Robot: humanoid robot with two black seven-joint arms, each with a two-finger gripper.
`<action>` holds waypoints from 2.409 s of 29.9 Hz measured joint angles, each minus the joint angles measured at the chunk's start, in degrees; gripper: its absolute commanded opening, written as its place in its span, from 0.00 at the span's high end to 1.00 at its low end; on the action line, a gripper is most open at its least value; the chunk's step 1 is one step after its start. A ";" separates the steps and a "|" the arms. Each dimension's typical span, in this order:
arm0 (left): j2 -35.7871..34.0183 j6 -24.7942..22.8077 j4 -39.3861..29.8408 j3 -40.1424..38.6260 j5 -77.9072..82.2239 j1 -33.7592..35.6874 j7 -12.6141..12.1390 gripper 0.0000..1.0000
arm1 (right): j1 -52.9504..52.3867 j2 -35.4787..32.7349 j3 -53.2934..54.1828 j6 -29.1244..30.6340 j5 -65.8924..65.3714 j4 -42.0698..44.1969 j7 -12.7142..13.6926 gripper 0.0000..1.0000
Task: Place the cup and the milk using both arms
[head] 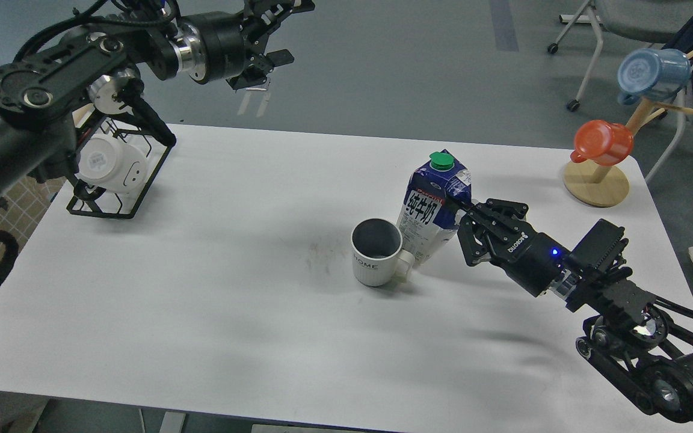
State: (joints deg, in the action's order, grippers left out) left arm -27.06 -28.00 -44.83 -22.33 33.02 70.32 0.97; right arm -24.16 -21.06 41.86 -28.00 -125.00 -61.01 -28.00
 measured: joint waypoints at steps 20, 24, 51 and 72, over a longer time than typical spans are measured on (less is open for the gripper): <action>-0.44 -0.01 0.00 0.00 0.02 -0.10 0.06 0.03 | 1.35 -0.69 0.05 0.00 0.00 -0.45 0.00 0.41; -0.46 -0.01 0.00 0.00 0.03 -0.10 0.04 0.03 | 2.20 -2.01 0.05 0.00 0.00 -1.20 0.00 0.38; -0.86 -0.01 -0.36 -5.84 -1.00 -0.49 0.05 0.02 | -11.66 -31.18 6.90 25.16 44.53 -18.95 0.00 0.00; 12.41 2.56 16.68 -23.36 -14.46 -1.67 0.34 0.02 | -44.66 1.67 7.11 40.64 89.30 30.42 4.55 0.00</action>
State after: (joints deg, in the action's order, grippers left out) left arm -14.64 -25.44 -28.15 -45.69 18.57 68.65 1.31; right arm -68.82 -19.38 48.97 12.64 -35.70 -30.59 -23.45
